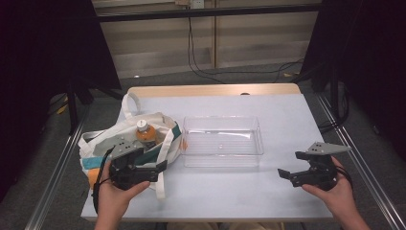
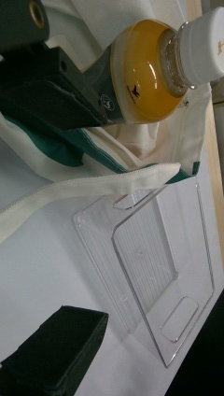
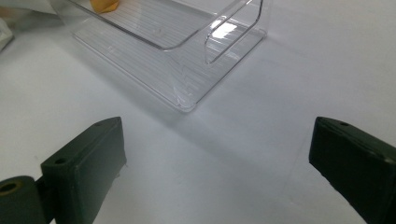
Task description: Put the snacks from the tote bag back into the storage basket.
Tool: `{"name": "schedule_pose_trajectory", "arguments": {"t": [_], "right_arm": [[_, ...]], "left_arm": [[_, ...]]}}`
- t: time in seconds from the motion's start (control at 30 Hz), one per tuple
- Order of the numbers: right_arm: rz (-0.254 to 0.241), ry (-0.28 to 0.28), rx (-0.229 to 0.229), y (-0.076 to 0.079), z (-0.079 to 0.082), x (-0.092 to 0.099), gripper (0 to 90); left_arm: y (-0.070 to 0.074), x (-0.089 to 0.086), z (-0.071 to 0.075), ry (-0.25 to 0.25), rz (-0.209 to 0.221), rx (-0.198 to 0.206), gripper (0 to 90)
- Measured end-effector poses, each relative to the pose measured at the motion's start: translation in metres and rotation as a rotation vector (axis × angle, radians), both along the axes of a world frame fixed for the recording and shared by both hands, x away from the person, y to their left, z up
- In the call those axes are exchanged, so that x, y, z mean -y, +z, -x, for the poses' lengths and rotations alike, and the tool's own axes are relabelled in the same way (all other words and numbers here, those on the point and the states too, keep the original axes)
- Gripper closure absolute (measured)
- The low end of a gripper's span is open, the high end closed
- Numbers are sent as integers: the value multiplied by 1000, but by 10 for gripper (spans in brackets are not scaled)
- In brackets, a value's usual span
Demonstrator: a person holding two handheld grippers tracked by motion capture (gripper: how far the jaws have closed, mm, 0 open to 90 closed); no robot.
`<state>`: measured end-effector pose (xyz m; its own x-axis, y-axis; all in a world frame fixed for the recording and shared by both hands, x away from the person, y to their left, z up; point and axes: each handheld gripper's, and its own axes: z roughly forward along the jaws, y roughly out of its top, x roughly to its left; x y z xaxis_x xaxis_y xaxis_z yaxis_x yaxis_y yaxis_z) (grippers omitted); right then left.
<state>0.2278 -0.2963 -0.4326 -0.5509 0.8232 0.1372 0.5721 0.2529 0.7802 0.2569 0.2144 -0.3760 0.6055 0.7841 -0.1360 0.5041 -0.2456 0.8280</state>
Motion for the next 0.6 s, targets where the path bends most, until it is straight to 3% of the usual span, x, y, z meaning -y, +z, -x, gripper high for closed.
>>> {"name": "schedule_pose_trajectory", "arguments": {"t": [0.4,0.6], "right_arm": [[12,-17,-3,-2,-1,3,36],[17,4,-4,-4,-4,-1,37]], "left_arm": [[1,-11,-9,47,-16,6,72],[5,-23,-12,92,-34,8,85]]}}
